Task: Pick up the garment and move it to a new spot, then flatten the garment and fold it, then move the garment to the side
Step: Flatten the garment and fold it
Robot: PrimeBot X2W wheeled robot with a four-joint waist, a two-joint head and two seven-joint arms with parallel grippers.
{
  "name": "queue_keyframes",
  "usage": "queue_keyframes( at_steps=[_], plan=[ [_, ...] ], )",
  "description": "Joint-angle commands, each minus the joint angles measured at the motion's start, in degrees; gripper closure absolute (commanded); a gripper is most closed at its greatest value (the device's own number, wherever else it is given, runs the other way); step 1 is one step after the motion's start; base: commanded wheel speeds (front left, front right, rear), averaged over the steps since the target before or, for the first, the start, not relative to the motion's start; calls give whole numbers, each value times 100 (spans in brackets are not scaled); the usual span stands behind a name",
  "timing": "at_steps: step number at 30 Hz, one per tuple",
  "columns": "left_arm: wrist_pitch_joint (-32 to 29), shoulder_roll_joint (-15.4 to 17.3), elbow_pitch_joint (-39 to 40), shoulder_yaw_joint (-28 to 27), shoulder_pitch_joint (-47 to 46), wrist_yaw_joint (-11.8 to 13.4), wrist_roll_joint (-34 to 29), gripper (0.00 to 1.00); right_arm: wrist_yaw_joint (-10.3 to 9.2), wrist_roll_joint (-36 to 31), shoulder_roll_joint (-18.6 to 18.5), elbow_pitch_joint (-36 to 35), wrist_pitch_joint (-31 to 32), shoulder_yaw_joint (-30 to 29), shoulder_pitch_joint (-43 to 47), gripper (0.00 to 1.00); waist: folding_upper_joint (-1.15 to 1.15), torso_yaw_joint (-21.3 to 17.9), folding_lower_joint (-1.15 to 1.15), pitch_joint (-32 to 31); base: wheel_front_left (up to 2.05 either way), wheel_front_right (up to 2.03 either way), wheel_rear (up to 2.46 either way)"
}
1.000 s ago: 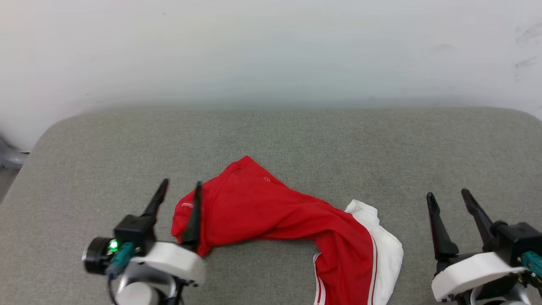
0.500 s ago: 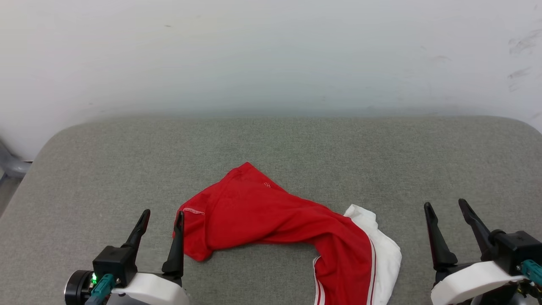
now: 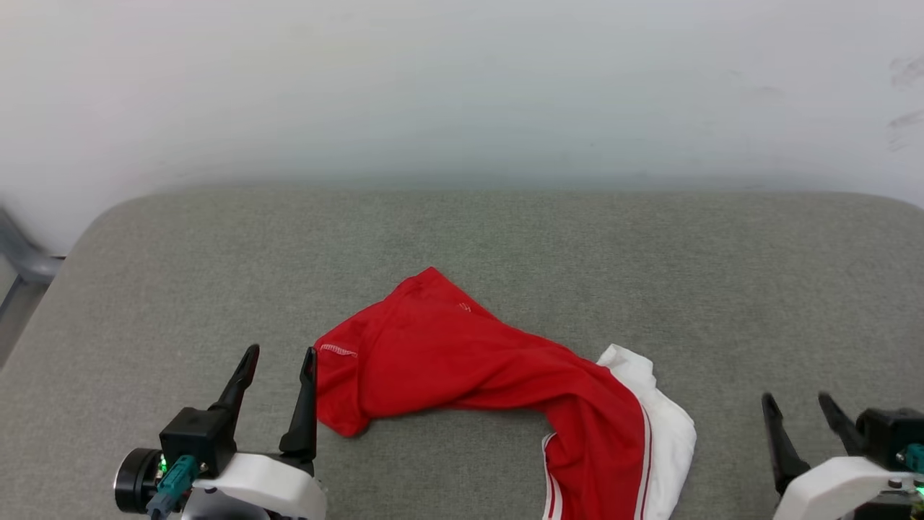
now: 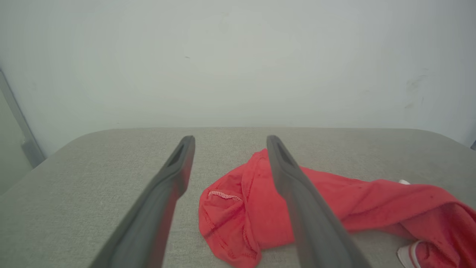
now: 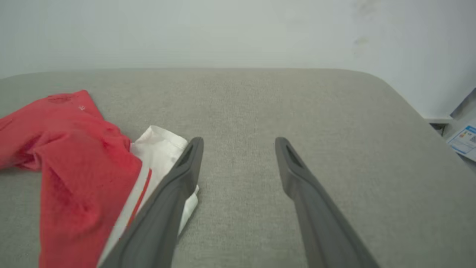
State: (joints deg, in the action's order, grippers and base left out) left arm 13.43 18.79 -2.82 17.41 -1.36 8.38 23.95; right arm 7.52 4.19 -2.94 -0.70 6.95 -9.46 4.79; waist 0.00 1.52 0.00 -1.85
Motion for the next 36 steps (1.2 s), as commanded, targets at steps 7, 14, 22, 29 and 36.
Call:
queue_keyframes(
  at_steps=[7, 14, 22, 29, 36],
  plan=[
    [82, -91, 57, 18, -249, 8, -38, 0, -5, 552, -261, 542, 1697, 30, -56, 0, 0, 256, 0, 376, 0, 0, 0],
    [137, -276, 50, 121, -599, -53, -131, 0, -5, 1033, -685, 640, 2408, 784, -477, 0, 0, 513, 0, 946, 0, 0, 0],
    [171, -488, -140, 149, -889, -163, -164, 0, -5, 1234, -861, 1132, 3078, 1339, -613, 0, 0, 712, 0, 1345, 0, 0, 0],
    [187, -602, -284, -6, -938, -225, -223, 0, -5, 1375, -875, 1225, 3272, 1396, -619, 100, 0, 648, 0, 1352, 0, 0, 0],
    [182, -640, -333, -107, -804, -308, -303, 0, -8, 1172, -980, 467, 2887, 752, -994, 100, 0, 341, 0, 1080, 0, 0, 0]
  ],
)
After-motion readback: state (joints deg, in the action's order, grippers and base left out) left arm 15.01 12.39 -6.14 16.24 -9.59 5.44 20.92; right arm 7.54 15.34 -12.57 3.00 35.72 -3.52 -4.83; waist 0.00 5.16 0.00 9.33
